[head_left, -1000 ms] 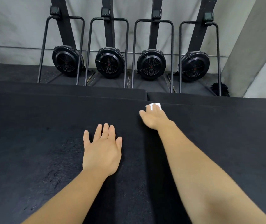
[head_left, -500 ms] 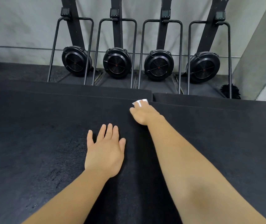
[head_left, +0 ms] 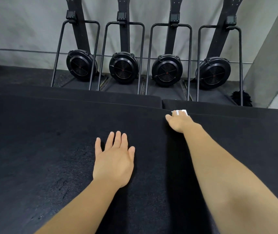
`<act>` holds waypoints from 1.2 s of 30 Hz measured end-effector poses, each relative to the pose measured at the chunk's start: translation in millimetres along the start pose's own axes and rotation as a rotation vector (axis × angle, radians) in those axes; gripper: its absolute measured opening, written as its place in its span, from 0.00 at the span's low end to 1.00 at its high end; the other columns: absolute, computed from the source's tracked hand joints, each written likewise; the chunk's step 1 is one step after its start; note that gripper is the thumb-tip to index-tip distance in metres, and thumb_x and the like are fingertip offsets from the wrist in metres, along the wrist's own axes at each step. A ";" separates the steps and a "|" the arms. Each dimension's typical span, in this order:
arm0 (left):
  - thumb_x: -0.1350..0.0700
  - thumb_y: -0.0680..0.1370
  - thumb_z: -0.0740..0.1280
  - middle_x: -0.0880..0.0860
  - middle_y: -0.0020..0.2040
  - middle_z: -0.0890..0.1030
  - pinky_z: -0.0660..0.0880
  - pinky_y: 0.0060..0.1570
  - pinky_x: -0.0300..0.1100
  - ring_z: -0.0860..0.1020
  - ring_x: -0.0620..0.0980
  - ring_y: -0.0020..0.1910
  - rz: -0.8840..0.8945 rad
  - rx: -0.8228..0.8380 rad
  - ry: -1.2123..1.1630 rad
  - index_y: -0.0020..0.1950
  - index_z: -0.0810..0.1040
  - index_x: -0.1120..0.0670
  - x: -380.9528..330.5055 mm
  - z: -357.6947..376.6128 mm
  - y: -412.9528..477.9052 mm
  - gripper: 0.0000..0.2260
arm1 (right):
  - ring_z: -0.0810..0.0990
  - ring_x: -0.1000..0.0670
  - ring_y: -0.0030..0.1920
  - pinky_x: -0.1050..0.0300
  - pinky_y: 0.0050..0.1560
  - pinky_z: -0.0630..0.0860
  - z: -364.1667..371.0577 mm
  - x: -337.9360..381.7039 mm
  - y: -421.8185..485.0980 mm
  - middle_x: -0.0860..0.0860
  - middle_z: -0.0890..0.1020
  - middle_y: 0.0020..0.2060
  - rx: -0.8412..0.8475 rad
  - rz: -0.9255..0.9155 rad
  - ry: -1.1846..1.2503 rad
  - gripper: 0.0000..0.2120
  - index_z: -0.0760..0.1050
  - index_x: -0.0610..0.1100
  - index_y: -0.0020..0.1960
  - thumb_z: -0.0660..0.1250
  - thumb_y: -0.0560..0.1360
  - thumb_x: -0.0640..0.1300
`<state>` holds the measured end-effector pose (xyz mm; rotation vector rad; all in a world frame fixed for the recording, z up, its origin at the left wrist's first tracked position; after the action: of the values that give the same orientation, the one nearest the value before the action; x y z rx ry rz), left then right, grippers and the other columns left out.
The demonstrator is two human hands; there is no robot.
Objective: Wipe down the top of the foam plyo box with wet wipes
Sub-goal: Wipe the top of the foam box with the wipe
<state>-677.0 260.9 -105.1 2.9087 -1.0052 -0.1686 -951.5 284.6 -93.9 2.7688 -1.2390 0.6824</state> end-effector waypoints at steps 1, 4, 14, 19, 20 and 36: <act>0.45 0.82 0.38 0.49 0.80 0.44 0.35 0.74 0.57 0.39 0.49 0.78 0.003 -0.006 0.002 0.80 0.43 0.52 -0.3 -0.3 0.1 0.26 | 0.64 0.41 0.73 0.46 0.72 0.62 6.4 15.1 -4.4 0.44 0.60 0.75 -0.002 -0.038 0.008 0.29 0.60 0.46 0.78 0.52 0.81 0.57; 0.45 0.82 0.38 0.49 0.80 0.45 0.36 0.74 0.57 0.40 0.49 0.78 0.008 -0.017 0.003 0.80 0.44 0.52 -0.8 -1.6 -0.7 0.26 | 0.65 0.43 0.72 0.48 0.72 0.64 26.2 66.2 -21.4 0.47 0.61 0.74 0.010 -0.167 0.058 0.29 0.62 0.46 0.77 0.55 0.79 0.57; 0.45 0.82 0.38 0.48 0.80 0.46 0.36 0.74 0.57 0.41 0.48 0.78 -0.001 -0.017 0.013 0.80 0.45 0.52 -0.5 -2.0 0.0 0.27 | 0.64 0.45 0.71 0.48 0.68 0.65 55.2 124.5 -51.2 0.53 0.60 0.75 0.171 -0.435 0.017 0.25 0.61 0.52 0.77 0.51 0.81 0.55; 0.45 0.82 0.38 0.49 0.80 0.46 0.37 0.74 0.57 0.41 0.49 0.78 0.002 -0.008 0.041 0.80 0.44 0.52 -0.6 -0.1 0.7 0.26 | 0.66 0.42 0.71 0.46 0.69 0.65 11.7 21.4 -15.5 0.52 0.58 0.75 0.071 -0.197 0.036 0.25 0.61 0.54 0.77 0.52 0.80 0.54; 0.45 0.82 0.38 0.48 0.80 0.46 0.37 0.74 0.57 0.41 0.49 0.78 0.002 -0.007 0.044 0.80 0.44 0.52 -0.4 0.2 1.1 0.26 | 0.66 0.42 0.72 0.45 0.70 0.64 4.1 -0.1 -9.8 0.52 0.58 0.76 0.066 -0.151 0.023 0.25 0.60 0.53 0.77 0.52 0.81 0.54; 0.45 0.83 0.39 0.50 0.80 0.47 0.36 0.73 0.60 0.42 0.49 0.78 -0.012 0.026 0.101 0.80 0.46 0.53 -4.3 -7.6 0.2 0.26 | 0.60 0.43 0.73 0.44 0.73 0.61 41.6 46.7 -94.9 0.52 0.55 0.76 0.165 -0.317 -0.043 0.28 0.55 0.51 0.79 0.49 0.81 0.59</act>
<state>-679.5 263.6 -97.1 2.9130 -0.9820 -0.0093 -840.3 308.0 -98.7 3.0284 -0.7495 0.7278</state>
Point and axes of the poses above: each hand's wrist, its own y-axis towards the middle knuckle, its own z-axis out of the palm, x = y × z, the point moved 8 cm from there along y, towards the middle knuckle
